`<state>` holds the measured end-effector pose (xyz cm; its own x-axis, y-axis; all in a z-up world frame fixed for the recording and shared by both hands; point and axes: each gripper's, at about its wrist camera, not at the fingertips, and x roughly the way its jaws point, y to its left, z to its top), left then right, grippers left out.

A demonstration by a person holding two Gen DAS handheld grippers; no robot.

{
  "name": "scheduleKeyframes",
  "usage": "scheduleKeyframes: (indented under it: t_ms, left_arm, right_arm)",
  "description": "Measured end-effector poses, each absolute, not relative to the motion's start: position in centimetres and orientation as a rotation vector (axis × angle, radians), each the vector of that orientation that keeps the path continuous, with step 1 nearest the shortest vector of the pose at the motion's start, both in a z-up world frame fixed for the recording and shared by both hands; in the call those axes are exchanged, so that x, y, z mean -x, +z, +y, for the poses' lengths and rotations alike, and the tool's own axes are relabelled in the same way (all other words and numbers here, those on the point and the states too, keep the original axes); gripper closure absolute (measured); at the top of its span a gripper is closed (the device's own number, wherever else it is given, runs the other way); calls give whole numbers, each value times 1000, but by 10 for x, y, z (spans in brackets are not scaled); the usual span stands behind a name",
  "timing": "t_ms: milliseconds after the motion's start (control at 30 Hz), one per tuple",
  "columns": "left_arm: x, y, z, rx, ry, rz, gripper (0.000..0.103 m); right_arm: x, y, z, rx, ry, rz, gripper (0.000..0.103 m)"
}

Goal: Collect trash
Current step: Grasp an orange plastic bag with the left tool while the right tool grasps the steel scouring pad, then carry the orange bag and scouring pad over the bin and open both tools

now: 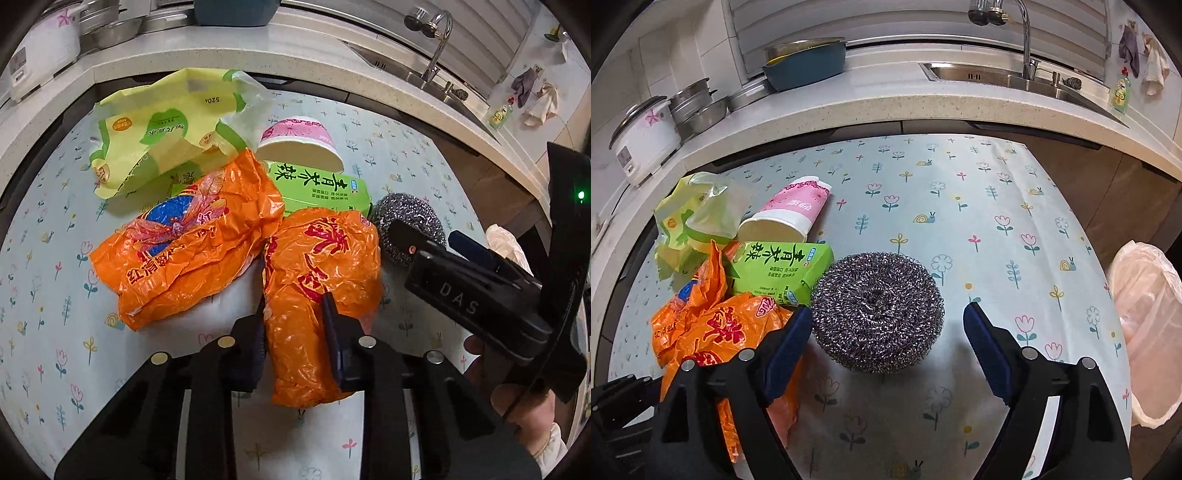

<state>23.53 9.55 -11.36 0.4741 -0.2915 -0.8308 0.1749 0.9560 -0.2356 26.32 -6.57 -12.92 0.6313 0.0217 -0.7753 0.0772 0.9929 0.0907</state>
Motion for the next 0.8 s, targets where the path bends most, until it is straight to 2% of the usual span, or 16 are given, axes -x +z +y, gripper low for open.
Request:
scheduleKeyframes:
  t_ms: [133, 167, 267, 800]
  left_arm:
    - [-242, -113, 91, 125, -290, 1038, 80]
    - [-243, -112, 90, 123, -294, 1038, 82]
    - [-243, -110, 86, 117, -300, 1032, 86]
    - [-215, -69, 40, 57, -364, 950, 91]
  right_arm:
    - [-271, -140, -63, -134, -13, 910, 24]
    - [-271, -141, -64, -143, -8, 910, 34]
    - [-268, -142, -65, -170, 1, 903, 42]
    - [-213, -89, -114, -225, -56, 778, 44]
